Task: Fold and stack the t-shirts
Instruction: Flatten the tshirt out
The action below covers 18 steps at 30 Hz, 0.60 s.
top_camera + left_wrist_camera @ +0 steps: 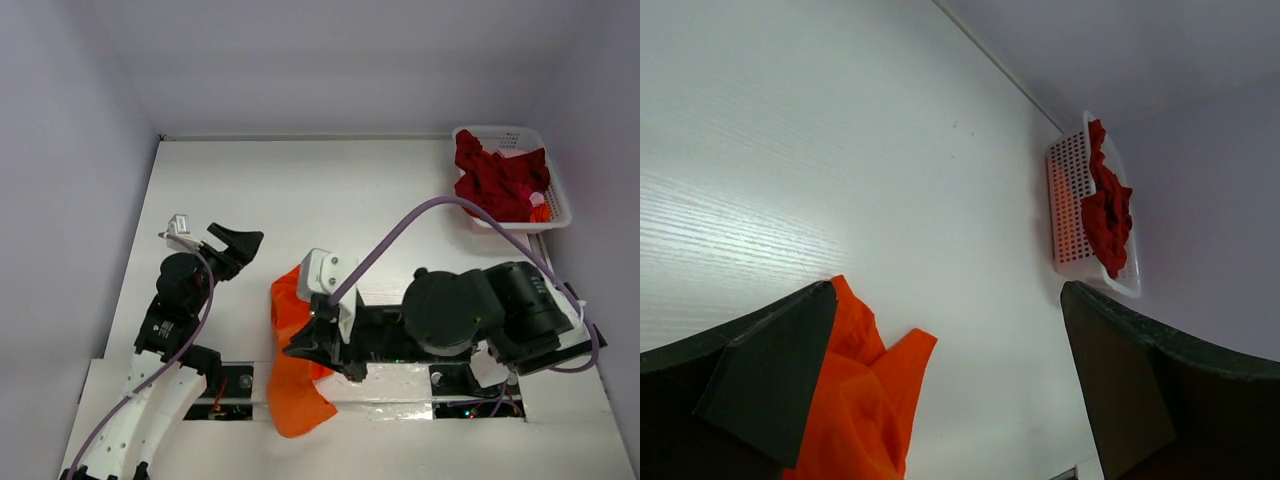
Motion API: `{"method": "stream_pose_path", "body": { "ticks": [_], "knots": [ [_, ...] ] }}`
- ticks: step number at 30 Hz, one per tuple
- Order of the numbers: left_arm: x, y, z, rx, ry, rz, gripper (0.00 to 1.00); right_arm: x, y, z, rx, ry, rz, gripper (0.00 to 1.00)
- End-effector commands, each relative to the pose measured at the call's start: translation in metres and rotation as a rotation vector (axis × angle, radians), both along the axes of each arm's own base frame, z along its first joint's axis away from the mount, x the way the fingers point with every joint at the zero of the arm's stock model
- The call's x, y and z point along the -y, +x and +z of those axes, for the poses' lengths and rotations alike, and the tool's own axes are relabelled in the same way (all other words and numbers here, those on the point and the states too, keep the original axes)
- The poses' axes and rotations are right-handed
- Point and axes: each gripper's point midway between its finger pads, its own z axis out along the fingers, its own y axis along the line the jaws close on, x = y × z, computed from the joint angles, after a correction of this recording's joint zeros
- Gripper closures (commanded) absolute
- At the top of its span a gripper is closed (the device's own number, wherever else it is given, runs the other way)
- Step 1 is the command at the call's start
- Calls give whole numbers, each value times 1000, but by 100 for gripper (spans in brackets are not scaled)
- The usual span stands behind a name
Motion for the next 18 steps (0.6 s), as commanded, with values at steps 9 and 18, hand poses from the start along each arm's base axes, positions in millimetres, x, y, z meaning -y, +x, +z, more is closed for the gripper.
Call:
{"method": "stream_pose_path", "body": {
  "ticks": [9, 18],
  "knots": [
    [-10, 4, 58, 89, 14, 51, 7, 19, 86, 27, 30, 117, -377, 100],
    [-33, 16, 114, 133, 89, 176, 6, 51, 195, 27, -164, 196, -704, 100]
  ]
}}
